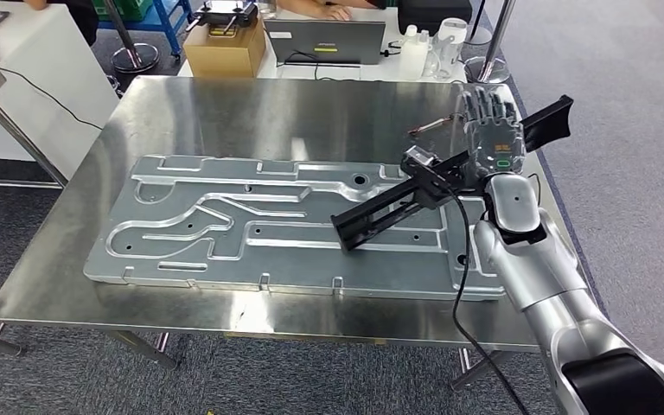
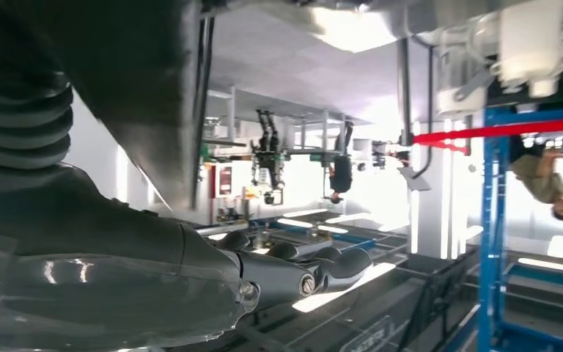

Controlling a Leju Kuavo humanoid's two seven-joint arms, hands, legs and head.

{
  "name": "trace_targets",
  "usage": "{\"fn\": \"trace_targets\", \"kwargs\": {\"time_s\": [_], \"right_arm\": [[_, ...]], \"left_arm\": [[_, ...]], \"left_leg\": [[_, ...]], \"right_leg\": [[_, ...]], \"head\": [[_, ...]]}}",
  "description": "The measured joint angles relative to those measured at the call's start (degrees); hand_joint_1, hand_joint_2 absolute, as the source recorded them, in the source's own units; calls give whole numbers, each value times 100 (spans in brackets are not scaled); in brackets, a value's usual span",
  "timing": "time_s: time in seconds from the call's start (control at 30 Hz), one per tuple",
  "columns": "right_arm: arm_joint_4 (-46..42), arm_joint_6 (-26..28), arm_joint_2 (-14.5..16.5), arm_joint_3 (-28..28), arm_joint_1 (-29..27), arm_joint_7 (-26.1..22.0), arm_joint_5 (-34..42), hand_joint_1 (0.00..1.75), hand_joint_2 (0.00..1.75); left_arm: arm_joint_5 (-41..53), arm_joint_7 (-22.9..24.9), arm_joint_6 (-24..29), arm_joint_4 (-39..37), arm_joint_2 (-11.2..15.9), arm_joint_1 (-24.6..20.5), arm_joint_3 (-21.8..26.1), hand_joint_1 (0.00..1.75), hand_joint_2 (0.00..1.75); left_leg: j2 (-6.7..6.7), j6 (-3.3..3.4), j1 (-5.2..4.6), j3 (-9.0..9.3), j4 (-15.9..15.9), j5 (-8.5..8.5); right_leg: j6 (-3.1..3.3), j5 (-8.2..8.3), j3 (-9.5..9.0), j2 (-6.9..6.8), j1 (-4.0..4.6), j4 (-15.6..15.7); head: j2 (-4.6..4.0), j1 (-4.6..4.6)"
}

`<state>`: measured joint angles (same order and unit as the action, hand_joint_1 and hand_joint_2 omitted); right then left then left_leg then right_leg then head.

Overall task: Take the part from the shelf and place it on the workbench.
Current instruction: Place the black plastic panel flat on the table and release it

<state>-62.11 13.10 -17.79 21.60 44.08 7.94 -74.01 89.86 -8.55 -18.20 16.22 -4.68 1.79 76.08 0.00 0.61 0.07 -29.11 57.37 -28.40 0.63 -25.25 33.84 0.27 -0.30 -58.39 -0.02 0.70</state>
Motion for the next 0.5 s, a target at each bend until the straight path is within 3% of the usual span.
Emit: {"fn": "trace_targets", "kwargs": {"time_s": [0.5], "right_arm": [[182, -344, -46, 17, 449, -147, -26, 0, 0]], "left_arm": [[2, -22, 47, -72, 17, -8, 0, 0, 0]], "left_leg": [[-2, 5, 0, -24, 5, 2]], "right_leg": [[-8, 3, 26, 3, -2, -1]], "head": [[1, 0]]}}
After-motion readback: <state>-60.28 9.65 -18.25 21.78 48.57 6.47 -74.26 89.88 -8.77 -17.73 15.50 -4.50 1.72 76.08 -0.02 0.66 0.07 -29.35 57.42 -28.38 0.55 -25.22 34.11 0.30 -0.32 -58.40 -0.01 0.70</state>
